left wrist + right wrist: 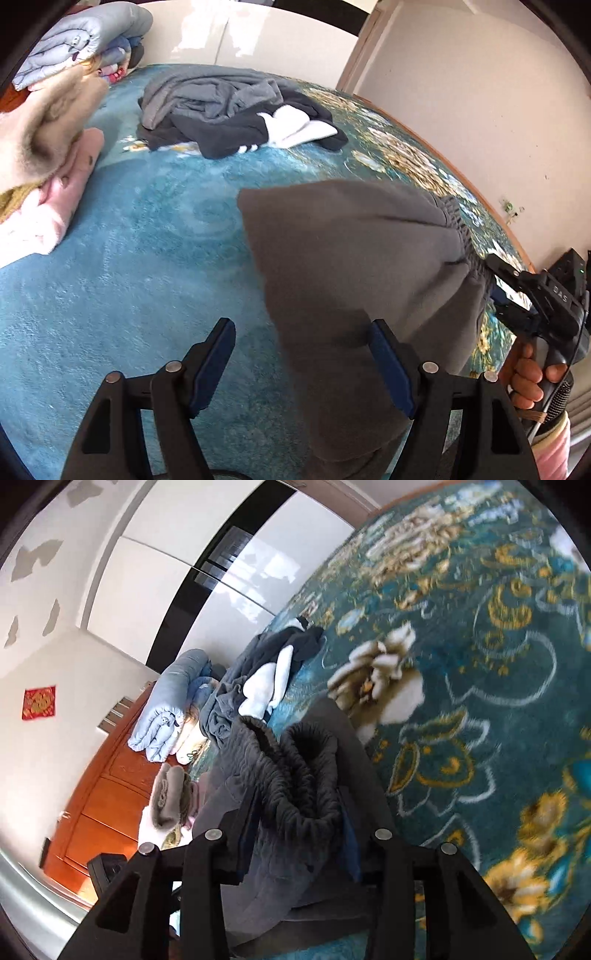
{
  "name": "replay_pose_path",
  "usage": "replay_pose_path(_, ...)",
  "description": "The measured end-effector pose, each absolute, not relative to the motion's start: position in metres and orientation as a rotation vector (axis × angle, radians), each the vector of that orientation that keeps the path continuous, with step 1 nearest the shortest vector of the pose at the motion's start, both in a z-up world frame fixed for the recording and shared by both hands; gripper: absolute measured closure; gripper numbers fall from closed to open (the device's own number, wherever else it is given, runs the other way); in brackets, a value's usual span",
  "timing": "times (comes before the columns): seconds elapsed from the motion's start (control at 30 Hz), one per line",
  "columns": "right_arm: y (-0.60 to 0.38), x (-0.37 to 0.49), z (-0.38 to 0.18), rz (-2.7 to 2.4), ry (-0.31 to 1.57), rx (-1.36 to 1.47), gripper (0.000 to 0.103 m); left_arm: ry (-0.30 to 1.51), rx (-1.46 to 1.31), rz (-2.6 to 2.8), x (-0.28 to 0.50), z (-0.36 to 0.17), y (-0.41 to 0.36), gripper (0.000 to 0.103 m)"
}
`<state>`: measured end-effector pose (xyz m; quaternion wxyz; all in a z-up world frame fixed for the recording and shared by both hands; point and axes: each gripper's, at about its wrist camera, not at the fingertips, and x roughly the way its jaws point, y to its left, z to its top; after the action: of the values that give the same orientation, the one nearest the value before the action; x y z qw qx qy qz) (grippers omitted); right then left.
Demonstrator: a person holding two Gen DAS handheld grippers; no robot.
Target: Fold clothes
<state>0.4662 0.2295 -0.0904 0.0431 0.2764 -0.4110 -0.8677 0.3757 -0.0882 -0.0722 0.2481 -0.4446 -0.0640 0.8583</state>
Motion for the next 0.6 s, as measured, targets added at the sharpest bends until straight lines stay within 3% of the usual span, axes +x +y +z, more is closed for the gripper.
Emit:
replay_pose_path(0.2,0.191,0.461,-0.028,-2.791,-0.838,0.814,0.059,-0.228,-1.188,2.314,0.371,-0.072,-0.079,0.025)
replay_pose_path(0.27,0.180,0.448,-0.047,-2.780,-0.793,0.895,0.053,-0.194,-1.220,2.276,0.374,-0.083,-0.066,0.025)
replay_pose_path(0.4,0.159,0.423,-0.084,-2.751,-0.703,1.054,0.053,-0.212,-1.296,2.222,0.372,-0.103,-0.061,0.026)
replay_pose_path(0.47,0.166,0.425,-0.092,-2.739,-0.763,1.058,0.059,-0.235,-1.301,2.212,0.372,-0.102,-0.065,0.025)
replay_pose_path(0.6,0.178,0.441,-0.080,-2.718,-0.830,1.015,0.059,-0.316,-1.248,2.210,0.375,-0.096,-0.080,0.025)
